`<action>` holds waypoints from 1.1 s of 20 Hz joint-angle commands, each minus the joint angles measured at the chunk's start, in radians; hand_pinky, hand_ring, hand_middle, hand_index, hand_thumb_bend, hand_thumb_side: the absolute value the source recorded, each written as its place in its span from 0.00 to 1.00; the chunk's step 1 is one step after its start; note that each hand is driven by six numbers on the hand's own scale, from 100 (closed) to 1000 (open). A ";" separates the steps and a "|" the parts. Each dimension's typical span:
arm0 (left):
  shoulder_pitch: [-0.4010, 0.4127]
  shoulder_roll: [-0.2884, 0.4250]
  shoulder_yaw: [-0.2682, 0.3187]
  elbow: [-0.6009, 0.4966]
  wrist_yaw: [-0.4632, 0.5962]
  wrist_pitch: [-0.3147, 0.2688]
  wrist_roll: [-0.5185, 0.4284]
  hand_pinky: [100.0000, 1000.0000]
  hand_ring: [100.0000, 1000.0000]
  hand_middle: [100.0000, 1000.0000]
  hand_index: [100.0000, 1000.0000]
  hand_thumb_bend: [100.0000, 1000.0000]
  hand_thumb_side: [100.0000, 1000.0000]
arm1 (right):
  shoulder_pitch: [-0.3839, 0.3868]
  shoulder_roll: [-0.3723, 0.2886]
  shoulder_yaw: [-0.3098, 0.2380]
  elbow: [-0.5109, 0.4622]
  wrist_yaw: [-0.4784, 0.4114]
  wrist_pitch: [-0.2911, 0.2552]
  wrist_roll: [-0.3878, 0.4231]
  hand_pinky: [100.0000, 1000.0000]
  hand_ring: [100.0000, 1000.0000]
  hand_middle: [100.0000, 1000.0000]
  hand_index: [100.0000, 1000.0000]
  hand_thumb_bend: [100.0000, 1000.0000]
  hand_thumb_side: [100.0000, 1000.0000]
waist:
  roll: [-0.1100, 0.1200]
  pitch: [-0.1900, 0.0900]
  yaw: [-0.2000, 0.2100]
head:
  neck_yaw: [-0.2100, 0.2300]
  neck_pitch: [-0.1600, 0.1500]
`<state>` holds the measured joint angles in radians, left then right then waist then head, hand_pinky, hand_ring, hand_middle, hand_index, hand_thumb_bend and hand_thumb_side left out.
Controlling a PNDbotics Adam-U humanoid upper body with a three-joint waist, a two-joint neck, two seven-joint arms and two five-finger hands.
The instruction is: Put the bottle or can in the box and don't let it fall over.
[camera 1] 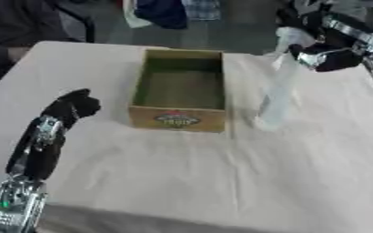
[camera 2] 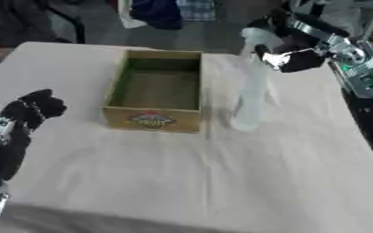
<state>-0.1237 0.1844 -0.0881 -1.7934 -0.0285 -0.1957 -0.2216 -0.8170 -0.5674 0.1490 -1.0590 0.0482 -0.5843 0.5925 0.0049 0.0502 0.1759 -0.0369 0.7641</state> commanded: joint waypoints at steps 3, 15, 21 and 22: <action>-0.013 0.006 0.010 -0.013 -0.001 -0.003 -0.001 0.81 0.72 0.66 0.85 0.04 1.00 | -0.014 -0.035 -0.006 -0.004 0.006 -0.030 0.025 0.58 0.91 0.63 0.73 0.00 0.17 | 0.000 -0.006 0.001 | 0.005 0.006; -0.012 0.006 0.012 -0.013 -0.001 -0.003 -0.002 0.81 0.72 0.66 0.85 0.04 1.00 | -0.011 -0.041 -0.009 -0.012 -0.030 -0.029 -0.025 0.35 0.69 0.44 0.55 0.00 0.26 | 0.002 -0.004 -0.001 | 0.006 0.006; -0.012 0.006 0.014 -0.014 -0.001 -0.003 -0.001 0.81 0.72 0.66 0.85 0.04 1.00 | -0.012 -0.045 -0.006 -0.022 -0.053 -0.023 -0.024 0.29 0.57 0.42 0.50 0.00 0.30 | 0.002 -0.004 -0.002 | 0.009 0.006; -0.012 0.006 0.014 -0.014 0.000 -0.003 -0.001 0.81 0.72 0.66 0.85 0.04 1.00 | -0.012 -0.047 -0.007 -0.024 -0.058 -0.021 -0.022 0.28 0.56 0.42 0.49 0.00 0.30 | 0.002 -0.004 -0.002 | 0.010 0.006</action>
<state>-0.1241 0.1844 -0.0821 -1.7934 -0.0285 -0.1971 -0.2230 -0.8087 -0.5775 0.1489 -1.0602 0.0025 -0.5999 0.5644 0.0057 0.0516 0.1742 -0.0305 0.7642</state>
